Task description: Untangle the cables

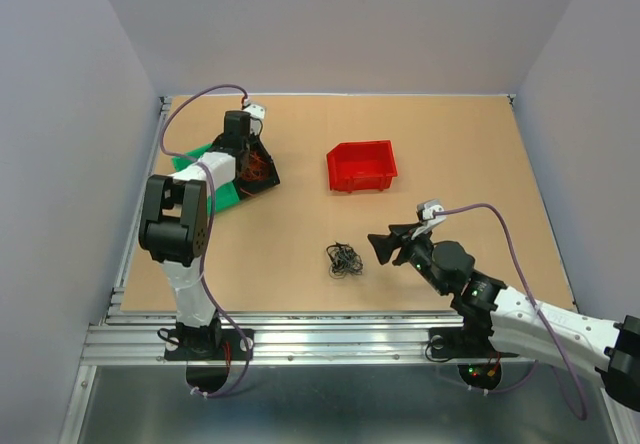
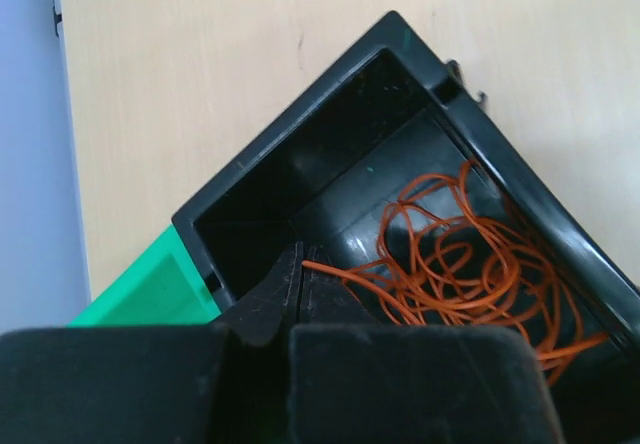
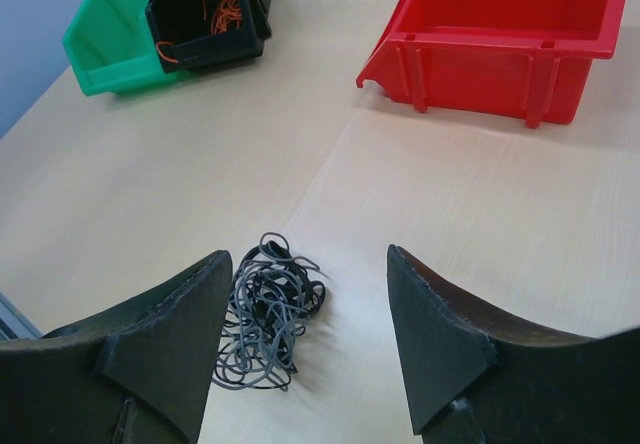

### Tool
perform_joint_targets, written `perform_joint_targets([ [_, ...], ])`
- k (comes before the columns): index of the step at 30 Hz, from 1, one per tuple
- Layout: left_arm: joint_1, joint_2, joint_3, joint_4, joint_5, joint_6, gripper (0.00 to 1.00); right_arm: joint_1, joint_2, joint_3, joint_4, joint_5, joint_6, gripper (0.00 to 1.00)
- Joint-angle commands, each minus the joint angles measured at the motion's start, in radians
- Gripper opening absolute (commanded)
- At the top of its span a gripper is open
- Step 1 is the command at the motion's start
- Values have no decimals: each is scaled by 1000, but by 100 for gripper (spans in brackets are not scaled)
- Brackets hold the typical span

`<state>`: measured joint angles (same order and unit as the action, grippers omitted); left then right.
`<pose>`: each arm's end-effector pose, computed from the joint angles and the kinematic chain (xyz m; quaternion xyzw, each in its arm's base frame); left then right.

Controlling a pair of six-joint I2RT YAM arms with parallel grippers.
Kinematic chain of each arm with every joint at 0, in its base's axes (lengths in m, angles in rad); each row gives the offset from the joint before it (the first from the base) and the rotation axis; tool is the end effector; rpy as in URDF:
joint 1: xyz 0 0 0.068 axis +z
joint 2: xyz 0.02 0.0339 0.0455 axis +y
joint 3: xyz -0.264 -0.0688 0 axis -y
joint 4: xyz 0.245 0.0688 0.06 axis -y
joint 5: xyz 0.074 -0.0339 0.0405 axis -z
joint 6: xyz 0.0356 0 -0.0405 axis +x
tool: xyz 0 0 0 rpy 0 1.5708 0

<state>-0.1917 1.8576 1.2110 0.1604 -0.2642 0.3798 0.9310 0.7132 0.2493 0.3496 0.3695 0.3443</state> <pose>0.4162 -0.0713 0.2164 0.1741 0.8338 0.1604 0.4988 0.1135 0.1309 0.2180 -0.0951 0.7377 0.2793 0.6073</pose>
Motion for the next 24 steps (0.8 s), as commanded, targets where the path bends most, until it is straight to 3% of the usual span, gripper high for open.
perform_joint_targets([
  [1, 11, 69, 122, -54, -49, 21, 0, 5, 14, 24, 52, 2, -2, 69],
  [6, -3, 191, 223, -131, -61, 33, 0, 5, 34, 30, 57, 0, -2, 69],
  [13, -38, 262, 248, -156, -37, 60, 0, 5, 29, 25, 58, -1, -2, 69],
  [24, -210, 135, 39, -104, 88, 199, 0, 5, -32, 4, 51, -1, -8, 69],
])
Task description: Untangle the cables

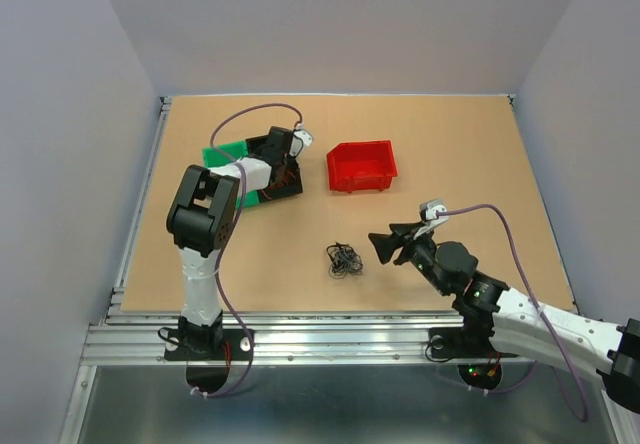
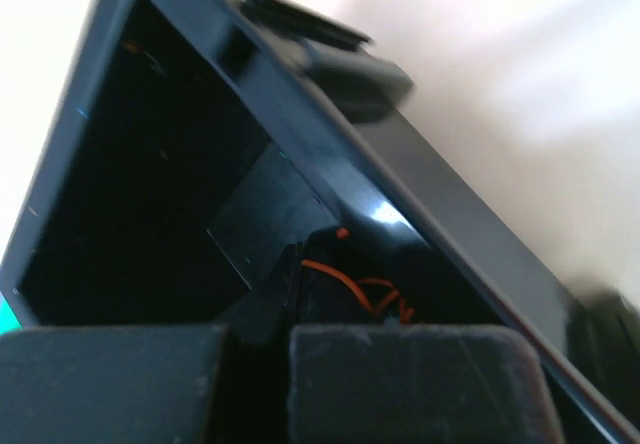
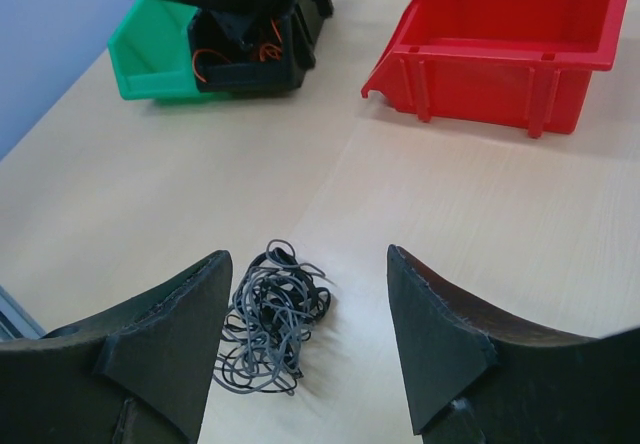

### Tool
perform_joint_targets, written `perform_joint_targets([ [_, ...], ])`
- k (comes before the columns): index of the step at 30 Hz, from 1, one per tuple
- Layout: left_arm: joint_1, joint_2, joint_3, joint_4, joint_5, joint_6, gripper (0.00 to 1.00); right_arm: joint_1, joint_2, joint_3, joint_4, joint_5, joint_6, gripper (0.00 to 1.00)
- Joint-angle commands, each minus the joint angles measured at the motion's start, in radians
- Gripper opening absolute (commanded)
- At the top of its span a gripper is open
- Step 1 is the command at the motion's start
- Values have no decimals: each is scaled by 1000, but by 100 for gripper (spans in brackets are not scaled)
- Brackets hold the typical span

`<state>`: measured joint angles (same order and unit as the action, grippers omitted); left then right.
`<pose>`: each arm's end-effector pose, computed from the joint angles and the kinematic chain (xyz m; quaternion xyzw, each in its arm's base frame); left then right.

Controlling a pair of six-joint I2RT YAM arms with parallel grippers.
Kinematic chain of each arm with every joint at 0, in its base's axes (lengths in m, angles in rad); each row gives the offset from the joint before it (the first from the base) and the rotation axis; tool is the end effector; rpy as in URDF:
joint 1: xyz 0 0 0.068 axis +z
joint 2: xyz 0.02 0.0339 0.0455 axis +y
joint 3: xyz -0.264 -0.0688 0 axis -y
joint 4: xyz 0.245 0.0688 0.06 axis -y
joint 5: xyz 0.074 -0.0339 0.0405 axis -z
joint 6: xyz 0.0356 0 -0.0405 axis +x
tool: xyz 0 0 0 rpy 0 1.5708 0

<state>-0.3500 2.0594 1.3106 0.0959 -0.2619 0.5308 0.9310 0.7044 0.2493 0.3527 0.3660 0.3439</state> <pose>0.4262 -0.1458 0.1579 0.3266 0.8287 0.1562 0.4268 0.1129 0.1303 0.2197 -0.0945 0.7340 0.2835 0.6098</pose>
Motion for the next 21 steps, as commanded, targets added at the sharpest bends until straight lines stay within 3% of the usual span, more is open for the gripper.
perform_joint_targets([
  [1, -58, -82, -66, -41, 87, 46, 0, 5, -28, 4, 43, 1, -8, 69],
  [4, -60, -105, -70, -48, 67, 11, 0, 5, -32, 4, 40, 2, -5, 69],
  [6, -58, -119, -67, -51, 10, -6, 8, 5, -26, 5, 40, 2, -3, 69],
  [9, -58, -145, -76, -56, -39, -32, 27, 5, -16, 10, 40, 1, -2, 69],
  [13, -58, -191, -80, -68, -82, -60, 34, 5, 1, 16, 42, 1, 3, 69],
  [21, -49, -232, -10, -218, 58, -112, 47, 5, 10, 21, 40, 1, 3, 69],
])
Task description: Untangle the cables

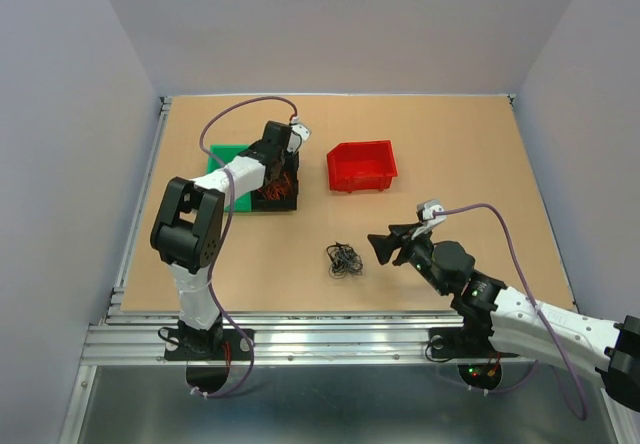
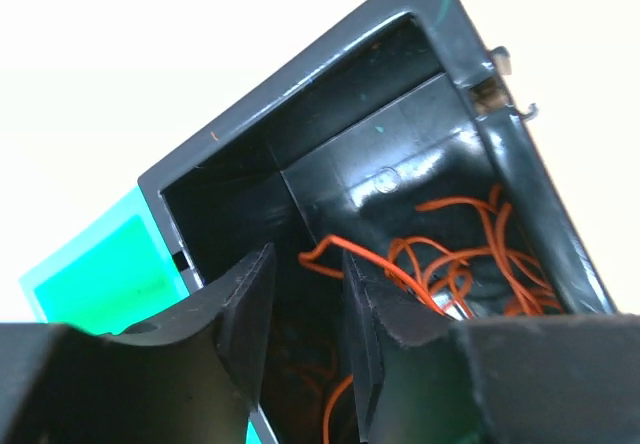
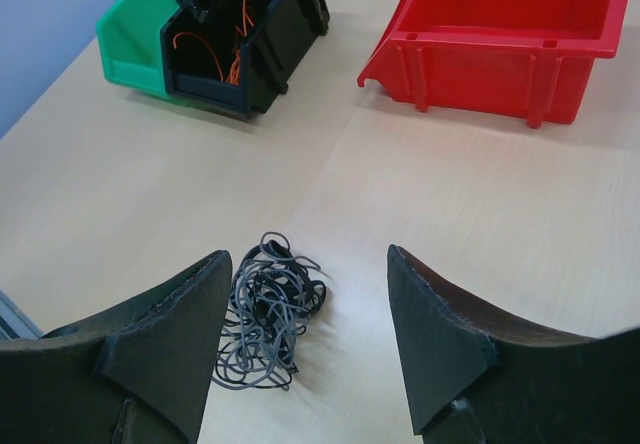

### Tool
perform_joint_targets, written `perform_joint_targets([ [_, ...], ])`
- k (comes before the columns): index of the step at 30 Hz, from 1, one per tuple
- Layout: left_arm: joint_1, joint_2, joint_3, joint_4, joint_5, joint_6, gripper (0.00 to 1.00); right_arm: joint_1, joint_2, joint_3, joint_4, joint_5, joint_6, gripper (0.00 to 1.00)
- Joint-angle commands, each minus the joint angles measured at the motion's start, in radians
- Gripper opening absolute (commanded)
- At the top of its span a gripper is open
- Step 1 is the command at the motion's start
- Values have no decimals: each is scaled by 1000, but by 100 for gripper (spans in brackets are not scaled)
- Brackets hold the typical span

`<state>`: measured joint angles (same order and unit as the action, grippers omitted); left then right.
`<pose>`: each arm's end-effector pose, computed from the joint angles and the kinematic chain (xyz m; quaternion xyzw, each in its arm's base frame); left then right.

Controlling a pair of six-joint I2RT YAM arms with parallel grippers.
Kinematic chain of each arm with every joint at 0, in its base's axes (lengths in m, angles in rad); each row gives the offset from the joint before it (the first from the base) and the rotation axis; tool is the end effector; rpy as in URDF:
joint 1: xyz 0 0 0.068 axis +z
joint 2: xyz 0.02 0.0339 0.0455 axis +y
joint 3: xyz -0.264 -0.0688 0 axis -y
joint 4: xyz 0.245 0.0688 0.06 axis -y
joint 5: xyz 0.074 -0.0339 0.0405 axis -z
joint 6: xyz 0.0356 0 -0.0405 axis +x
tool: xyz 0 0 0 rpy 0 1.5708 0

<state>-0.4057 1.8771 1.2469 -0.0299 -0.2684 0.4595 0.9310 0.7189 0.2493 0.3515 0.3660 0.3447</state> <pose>0.3882 -0.1565 0.2029 0.3197 0.8327 0.1318 0.4324 0.1138 0.1315 0.2174 -0.0967 0.7387 0.2796 0.6057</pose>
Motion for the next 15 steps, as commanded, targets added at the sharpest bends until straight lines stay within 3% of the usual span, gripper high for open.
perform_joint_targets([
  [1, 8, -55, 57, -100, 70, -44, 47, 5, -7, 19, 41, 1, 4, 69],
  [15, 77, -127, 126, -246, 241, -41, 56, 3, 5, 22, 43, 1, 4, 69],
])
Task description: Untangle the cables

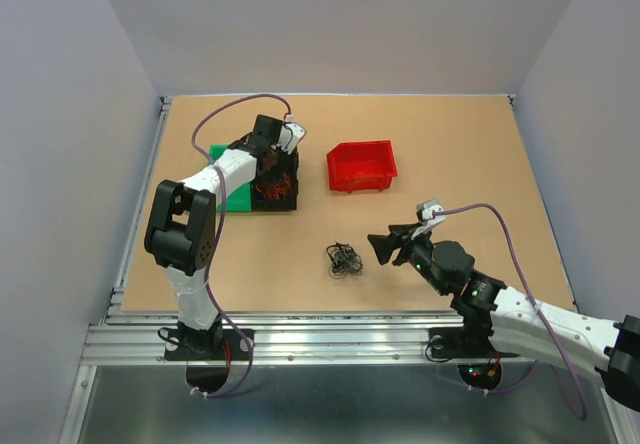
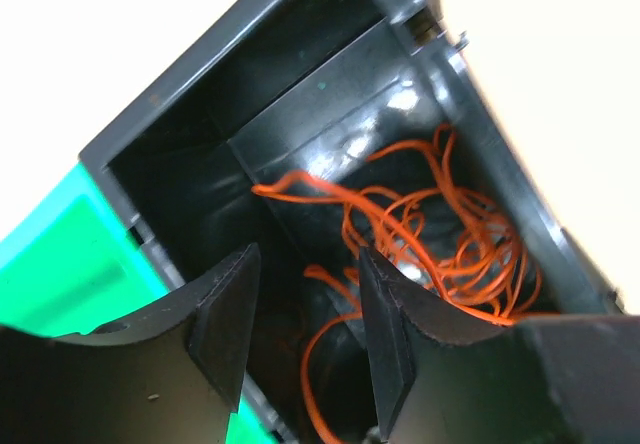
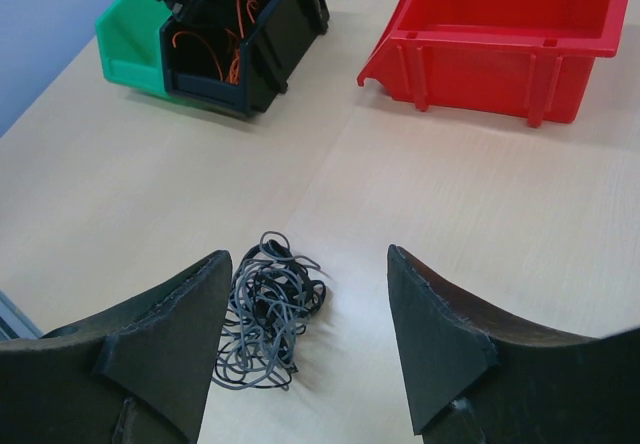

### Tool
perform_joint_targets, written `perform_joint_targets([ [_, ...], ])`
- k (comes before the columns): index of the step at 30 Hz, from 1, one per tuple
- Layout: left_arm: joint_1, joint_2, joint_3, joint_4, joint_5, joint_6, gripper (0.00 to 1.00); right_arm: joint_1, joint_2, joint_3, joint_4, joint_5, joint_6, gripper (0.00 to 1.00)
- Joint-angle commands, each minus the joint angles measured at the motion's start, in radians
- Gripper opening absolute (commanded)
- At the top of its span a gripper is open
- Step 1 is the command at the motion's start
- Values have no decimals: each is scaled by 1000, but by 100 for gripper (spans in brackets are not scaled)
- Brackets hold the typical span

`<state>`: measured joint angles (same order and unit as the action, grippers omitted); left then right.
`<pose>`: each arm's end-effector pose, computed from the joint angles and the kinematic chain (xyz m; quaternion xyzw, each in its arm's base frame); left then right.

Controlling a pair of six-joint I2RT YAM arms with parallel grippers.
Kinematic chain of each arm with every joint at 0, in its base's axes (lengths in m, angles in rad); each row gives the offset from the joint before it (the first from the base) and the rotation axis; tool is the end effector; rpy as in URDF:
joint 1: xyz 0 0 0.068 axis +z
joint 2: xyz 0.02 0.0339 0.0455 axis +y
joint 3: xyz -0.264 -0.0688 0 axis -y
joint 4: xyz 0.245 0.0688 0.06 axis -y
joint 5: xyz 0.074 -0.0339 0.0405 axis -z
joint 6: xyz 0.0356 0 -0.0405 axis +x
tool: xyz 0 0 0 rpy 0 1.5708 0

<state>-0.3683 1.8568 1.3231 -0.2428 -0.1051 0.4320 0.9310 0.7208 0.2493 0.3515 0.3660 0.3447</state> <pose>0.3876 -0.1456 0.2171 0.3400 0.8561 0.0607 0.3845 0.1139 0.1317 0.2171 -0.0970 0.7392 0.2791 0.6052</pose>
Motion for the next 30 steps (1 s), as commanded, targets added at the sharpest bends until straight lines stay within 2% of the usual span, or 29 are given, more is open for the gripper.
perform_joint_targets([
  [1, 46, -128, 47, -30, 100, -16, 57, 3, 3, 25, 43, 1, 4, 69],
  [4, 51, -154, 28, 0, 151, -27, 59, 5, 12, 27, 44, 1, 5, 69],
  [6, 49, -160, 18, 8, 176, -30, 65, 5, 15, 28, 44, -1, 4, 69],
  [11, 51, -209, -35, 36, 159, -27, 71, 5, 12, 27, 44, 2, 4, 69],
  [18, 57, -272, -58, 43, 123, -33, 71, 5, 22, 30, 49, 2, 4, 69],
  [27, 58, -370, -87, 43, 185, -41, 68, 5, 58, 39, 63, -1, 4, 69],
  [30, 58, -403, -101, -1, 234, -35, 66, 5, 69, 44, 69, -4, 5, 69],
])
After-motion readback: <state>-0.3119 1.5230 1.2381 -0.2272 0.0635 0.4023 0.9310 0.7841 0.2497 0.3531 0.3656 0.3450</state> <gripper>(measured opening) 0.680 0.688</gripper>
